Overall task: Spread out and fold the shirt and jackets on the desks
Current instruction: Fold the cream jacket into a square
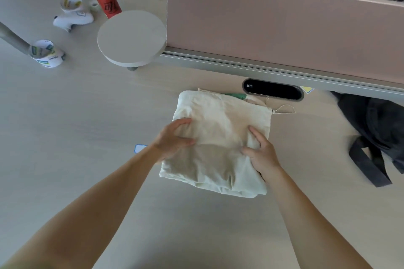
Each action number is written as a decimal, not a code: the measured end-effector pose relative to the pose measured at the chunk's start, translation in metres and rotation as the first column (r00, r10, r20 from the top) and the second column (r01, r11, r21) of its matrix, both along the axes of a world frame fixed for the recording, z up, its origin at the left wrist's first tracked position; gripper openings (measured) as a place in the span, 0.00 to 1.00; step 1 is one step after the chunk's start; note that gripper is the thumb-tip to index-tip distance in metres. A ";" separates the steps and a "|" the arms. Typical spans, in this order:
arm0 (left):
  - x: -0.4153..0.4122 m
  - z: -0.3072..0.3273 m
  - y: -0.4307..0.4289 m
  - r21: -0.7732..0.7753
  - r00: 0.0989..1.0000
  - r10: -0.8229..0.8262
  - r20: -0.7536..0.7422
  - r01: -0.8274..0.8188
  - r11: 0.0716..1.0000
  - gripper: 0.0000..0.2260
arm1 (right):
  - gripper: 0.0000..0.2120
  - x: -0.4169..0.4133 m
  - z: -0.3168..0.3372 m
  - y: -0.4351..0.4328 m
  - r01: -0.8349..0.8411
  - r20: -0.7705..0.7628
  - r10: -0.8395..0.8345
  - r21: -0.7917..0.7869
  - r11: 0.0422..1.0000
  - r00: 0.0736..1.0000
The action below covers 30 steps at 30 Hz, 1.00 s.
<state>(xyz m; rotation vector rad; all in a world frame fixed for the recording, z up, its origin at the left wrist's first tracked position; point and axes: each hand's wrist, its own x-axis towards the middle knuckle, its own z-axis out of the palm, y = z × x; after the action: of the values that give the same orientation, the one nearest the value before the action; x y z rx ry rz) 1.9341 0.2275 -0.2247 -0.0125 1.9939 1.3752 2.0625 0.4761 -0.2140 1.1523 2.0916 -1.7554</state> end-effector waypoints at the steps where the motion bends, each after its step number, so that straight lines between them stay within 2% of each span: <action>1: 0.003 0.003 0.000 -0.015 1.000 0.000 -0.029 0.000 1.000 0.29 | 0.33 0.002 0.004 -0.004 -0.023 0.019 0.021 0.077 0.997 1.000; 4: 0.012 0.010 -0.005 -0.054 0.996 -0.010 -0.089 0.005 0.999 0.29 | 0.29 0.008 0.018 -0.017 -0.155 0.099 0.132 0.288 0.945 0.986; 7: 0.029 0.025 -0.022 -0.088 0.989 0.006 -0.150 -0.020 0.996 0.28 | 0.27 0.012 0.036 -0.035 -0.225 0.132 0.188 0.381 0.897 0.973; 12: 0.062 0.058 -0.092 -0.118 0.969 0.100 -0.226 -0.129 0.985 0.30 | 0.25 0.006 0.067 -0.087 -0.276 0.094 0.259 0.311 0.910 0.961; 17: 0.103 0.106 -0.193 -0.143 0.912 0.249 -0.326 -0.308 0.940 0.30 | 0.24 -0.006 0.098 -0.176 -0.392 -0.035 0.410 0.234 0.890 0.911; 22: 0.181 0.151 -0.311 -0.034 0.782 0.471 -0.409 -0.529 0.848 0.31 | 0.21 -0.002 0.142 -0.295 -0.592 -0.104 0.641 0.293 0.751 0.761; 25: 0.241 0.176 -0.378 0.021 0.682 0.591 -0.431 -0.647 0.762 0.30 | 0.22 0.017 0.171 -0.371 -0.713 -0.091 0.788 0.374 0.593 0.609; 30: 0.342 0.200 -0.469 0.098 0.498 0.744 -0.446 -0.799 0.593 0.30 | 0.25 0.066 0.205 -0.494 -0.801 -0.081 0.932 0.488 0.347 0.355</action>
<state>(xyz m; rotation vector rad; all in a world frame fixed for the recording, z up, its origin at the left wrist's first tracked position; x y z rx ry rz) 2.2757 -0.2416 -0.0246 -0.8424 2.6194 1.9274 2.1288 -0.0174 -0.0087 -0.4386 2.5183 -1.0154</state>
